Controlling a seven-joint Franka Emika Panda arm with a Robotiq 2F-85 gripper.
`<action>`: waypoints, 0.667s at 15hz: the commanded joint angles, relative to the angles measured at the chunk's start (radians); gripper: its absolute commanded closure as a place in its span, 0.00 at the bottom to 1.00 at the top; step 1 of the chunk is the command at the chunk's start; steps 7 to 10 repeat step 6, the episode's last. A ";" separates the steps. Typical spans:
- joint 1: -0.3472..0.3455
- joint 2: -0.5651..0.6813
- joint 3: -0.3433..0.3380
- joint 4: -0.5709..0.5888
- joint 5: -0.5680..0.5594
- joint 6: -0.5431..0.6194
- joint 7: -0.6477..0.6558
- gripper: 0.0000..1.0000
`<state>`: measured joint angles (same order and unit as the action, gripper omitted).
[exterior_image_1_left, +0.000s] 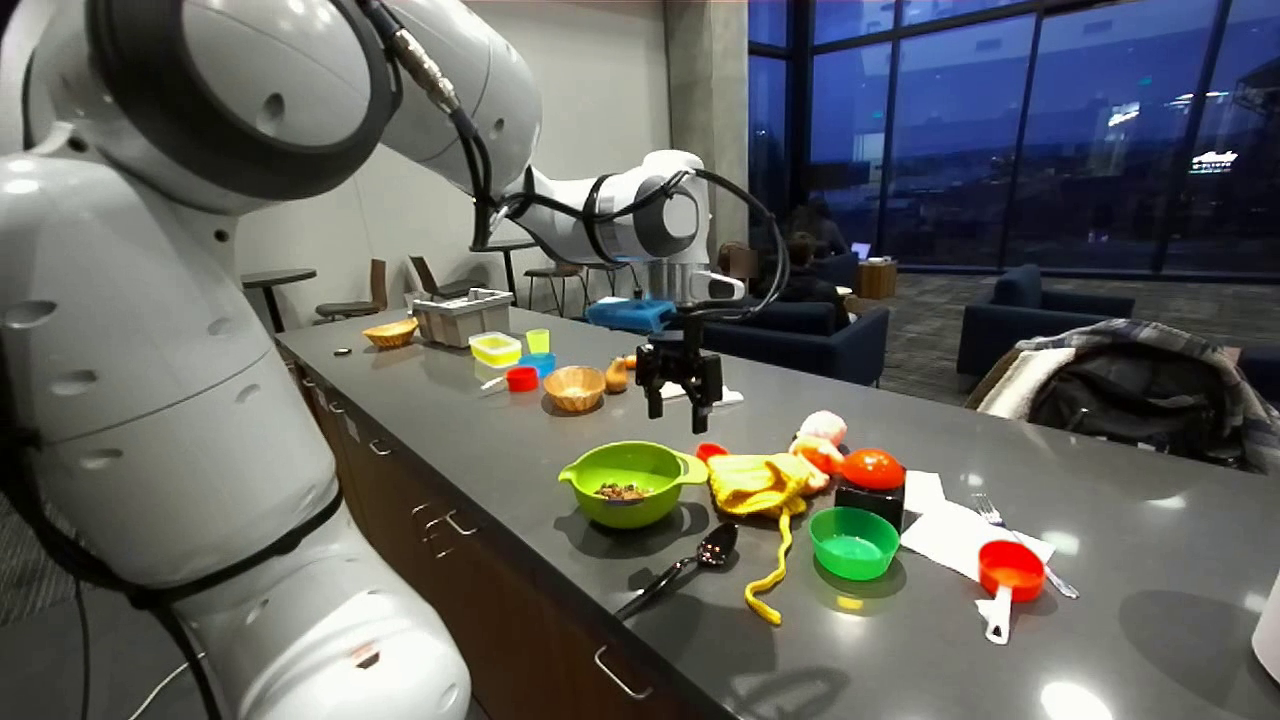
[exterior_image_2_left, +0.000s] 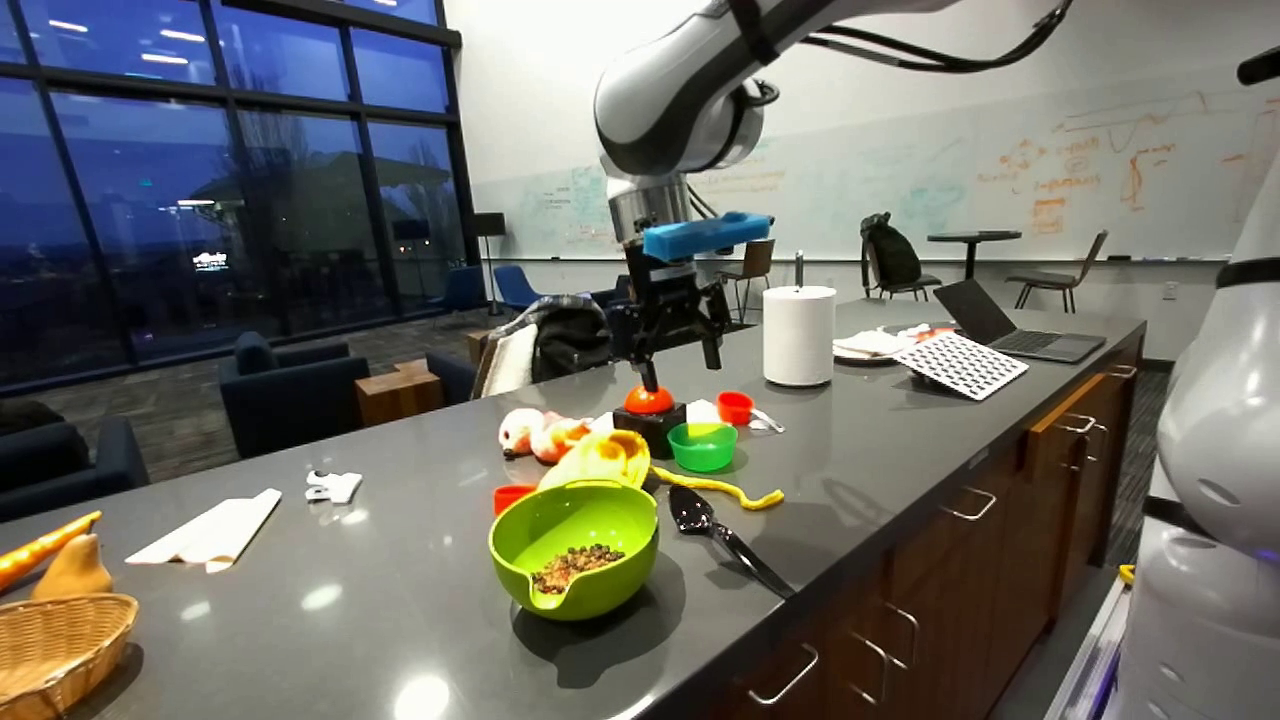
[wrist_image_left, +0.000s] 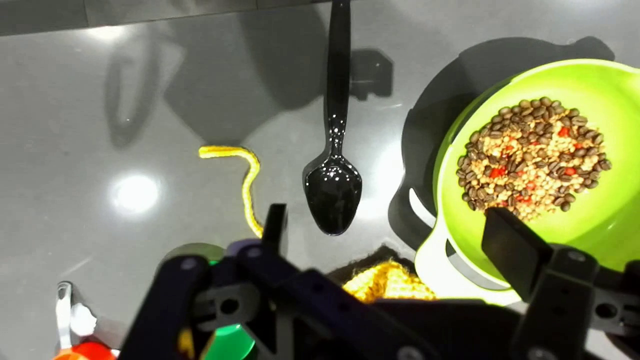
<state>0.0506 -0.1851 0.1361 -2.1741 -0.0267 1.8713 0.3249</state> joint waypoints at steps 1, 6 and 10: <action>-0.006 0.100 -0.013 0.148 -0.041 -0.096 0.008 0.00; -0.003 0.186 -0.041 0.275 -0.072 -0.164 -0.009 0.00; -0.003 0.186 -0.041 0.275 -0.072 -0.164 -0.009 0.00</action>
